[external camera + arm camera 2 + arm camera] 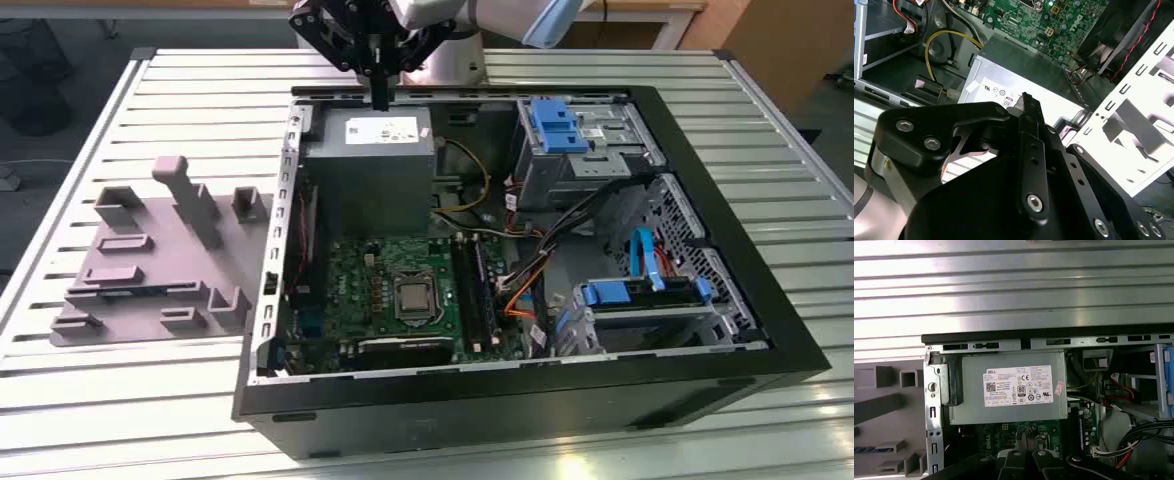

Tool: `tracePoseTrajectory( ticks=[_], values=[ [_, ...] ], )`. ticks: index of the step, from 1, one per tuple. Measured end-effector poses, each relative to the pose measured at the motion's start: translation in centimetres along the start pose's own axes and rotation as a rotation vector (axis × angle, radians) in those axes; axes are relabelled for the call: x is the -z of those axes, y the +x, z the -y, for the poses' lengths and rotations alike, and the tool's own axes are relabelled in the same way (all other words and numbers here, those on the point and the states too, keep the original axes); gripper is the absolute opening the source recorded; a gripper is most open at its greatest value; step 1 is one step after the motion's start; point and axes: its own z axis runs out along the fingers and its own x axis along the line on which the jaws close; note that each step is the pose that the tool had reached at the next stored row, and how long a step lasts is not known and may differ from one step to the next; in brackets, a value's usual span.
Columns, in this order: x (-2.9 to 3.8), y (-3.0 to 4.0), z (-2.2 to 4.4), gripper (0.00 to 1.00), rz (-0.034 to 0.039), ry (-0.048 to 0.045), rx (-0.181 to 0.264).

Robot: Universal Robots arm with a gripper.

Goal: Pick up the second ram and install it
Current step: 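Reach for the second ram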

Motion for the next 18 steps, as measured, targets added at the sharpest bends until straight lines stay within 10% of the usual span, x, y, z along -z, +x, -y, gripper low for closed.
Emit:
tracePoseTrajectory(
  ticks=[18],
  values=[
    [0.01,0.36,0.03,0.11,0.0000,0.0000,0.000]
  ],
)
